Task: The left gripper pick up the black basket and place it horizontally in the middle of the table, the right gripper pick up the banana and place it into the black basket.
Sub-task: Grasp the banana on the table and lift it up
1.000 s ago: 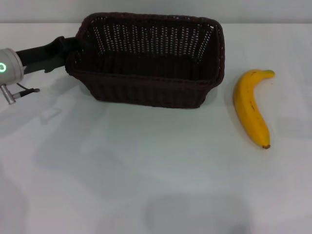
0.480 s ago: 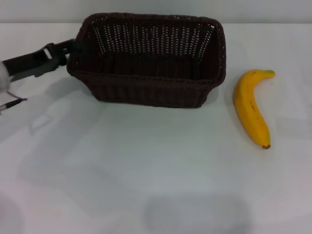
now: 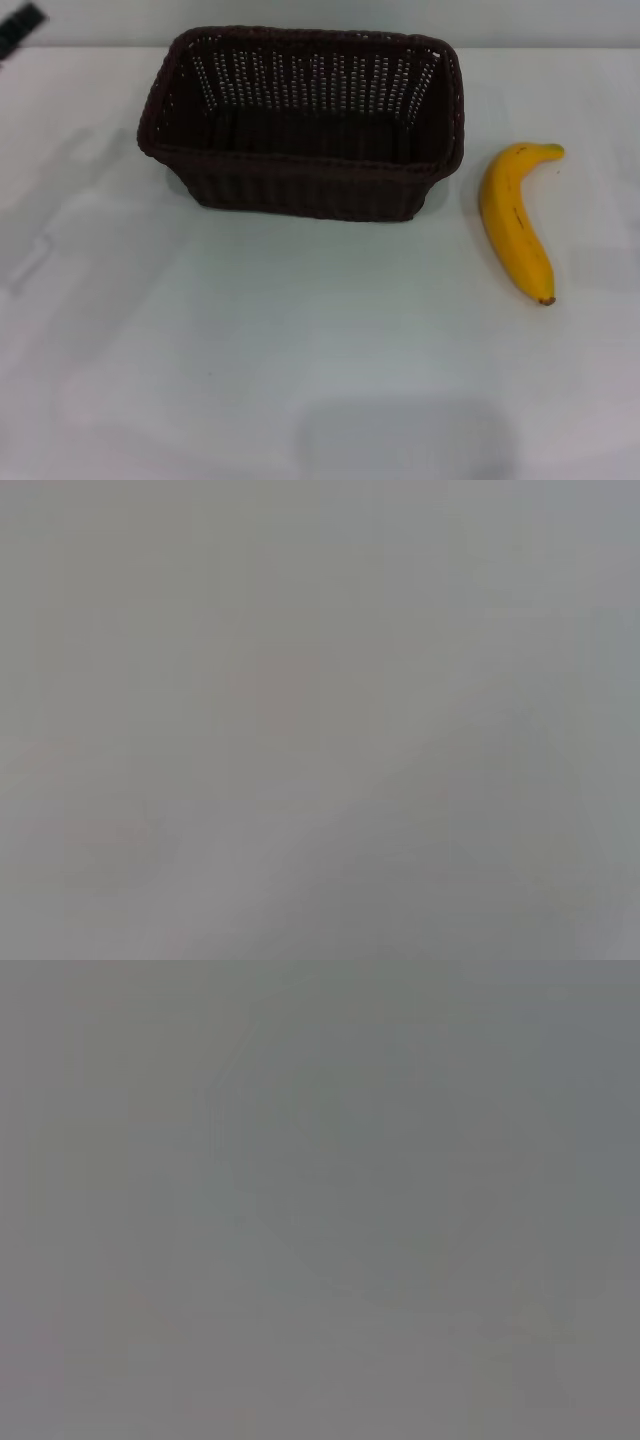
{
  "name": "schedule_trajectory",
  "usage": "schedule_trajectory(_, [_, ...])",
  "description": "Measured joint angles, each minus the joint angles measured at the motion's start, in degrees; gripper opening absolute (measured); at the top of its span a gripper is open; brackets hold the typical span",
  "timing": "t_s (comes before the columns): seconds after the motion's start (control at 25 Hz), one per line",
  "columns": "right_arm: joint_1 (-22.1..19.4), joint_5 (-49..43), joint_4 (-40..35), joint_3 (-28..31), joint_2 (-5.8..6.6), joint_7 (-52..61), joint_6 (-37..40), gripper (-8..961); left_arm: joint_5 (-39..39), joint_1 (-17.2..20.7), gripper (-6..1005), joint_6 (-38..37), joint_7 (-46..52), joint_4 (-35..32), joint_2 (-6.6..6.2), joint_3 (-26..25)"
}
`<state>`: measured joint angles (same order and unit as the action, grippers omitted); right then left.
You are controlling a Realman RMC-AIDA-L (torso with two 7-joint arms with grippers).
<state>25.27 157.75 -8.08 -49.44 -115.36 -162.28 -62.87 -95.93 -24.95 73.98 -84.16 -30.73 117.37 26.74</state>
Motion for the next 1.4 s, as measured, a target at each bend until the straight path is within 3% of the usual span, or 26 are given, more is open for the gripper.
schedule_trajectory(0.16, [-1.7,-0.3,-0.4,-3.2,0.03,5.3,-0.4,719,-7.8,2.7,837,-1.8,-12.2,2.3,1.36,0.0])
schedule_trajectory(0.44, [-6.4,-9.1,-10.3,-14.8,1.76,21.3,2.1,718,-21.6,3.8,834,-4.2,-32.8,12.2,1.46,0.1])
schedule_trajectory(0.64, [-11.0,-30.7,-25.7,-16.0,3.54,42.9,4.4,717,-25.1,3.7,834,-6.4,-39.3,14.8,1.53,0.1])
schedule_trajectory(0.72, [-13.3,-39.8,-33.8,-15.8,3.64,51.8,4.3,717,-26.2,3.6,834,-7.1,-41.0,15.3,1.53,0.1])
schedule_trajectory(0.8, [-15.5,-49.1,-43.1,-15.6,3.06,61.0,4.4,716,-27.1,3.4,834,-7.7,-42.9,15.4,1.54,0.1])
schedule_trajectory(0.96, [-18.8,-67.4,-60.9,-17.3,0.69,79.0,5.2,714,-28.7,2.9,834,-8.7,-45.9,16.3,1.59,0.1])
schedule_trajectory(1.12, [-18.7,-87.2,-76.0,-24.9,0.51,103.1,7.0,711,-31.0,1.9,834,-10.5,-48.7,17.4,1.52,0.1])
schedule_trajectory(1.4, [-15.4,-118.9,-91.5,-41.4,0.35,136.3,6.3,700,-32.9,1.1,835,-11.2,-49.7,17.5,1.50,0.1])
